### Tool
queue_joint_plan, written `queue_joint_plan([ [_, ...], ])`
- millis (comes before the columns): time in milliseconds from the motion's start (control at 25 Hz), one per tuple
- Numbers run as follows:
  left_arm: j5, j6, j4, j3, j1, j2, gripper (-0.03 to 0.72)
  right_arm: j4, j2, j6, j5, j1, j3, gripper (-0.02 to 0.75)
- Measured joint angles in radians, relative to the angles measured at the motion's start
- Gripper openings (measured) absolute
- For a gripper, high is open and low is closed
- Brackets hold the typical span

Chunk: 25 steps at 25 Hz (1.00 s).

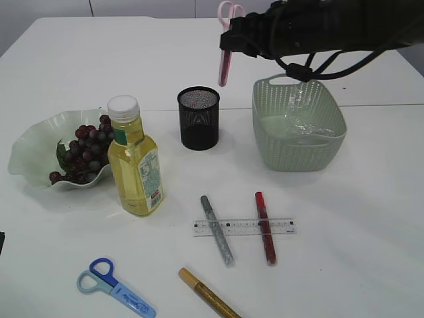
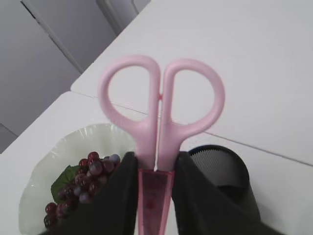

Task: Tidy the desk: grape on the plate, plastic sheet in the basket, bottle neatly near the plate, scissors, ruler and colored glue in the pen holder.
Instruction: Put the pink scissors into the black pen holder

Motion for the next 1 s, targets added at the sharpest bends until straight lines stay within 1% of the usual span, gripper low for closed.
queue_joint_plan([
  [80, 0.007, 0.0, 0.0, 0.0, 0.0, 0.0, 0.496, 0.067, 0.061, -0.08, 0.031, 0.0, -0.065, 0.153],
  [200, 0.016, 0.0, 0.0, 0.0, 0.0, 0.0, 0.496, 0.137, 0.152, -0.174, 0.077, 0.0, -0.155, 0.153],
  [400, 0.037, 0.0, 0.0, 0.0, 0.0, 0.0, 0.496, 0.167, 0.26, -0.313, 0.117, 0.0, -0.268, 0.153],
  [600, 0.045, 0.0, 0.012, 0.0, 0.0, 0.0, 0.496, 0.233, 0.326, -0.522, 0.163, 0.0, -0.312, 0.153],
  [760, 0.05, 0.0, 0.023, 0.0, 0.0, 0.0, 0.496, 0.245, 0.368, -0.698, 0.212, 0.0, -0.32, 0.153],
  [1000, 0.072, 0.0, 0.027, 0.0, 0.0, 0.0, 0.496, 0.25, 0.414, -0.743, 0.213, 0.0, -0.321, 0.153],
])
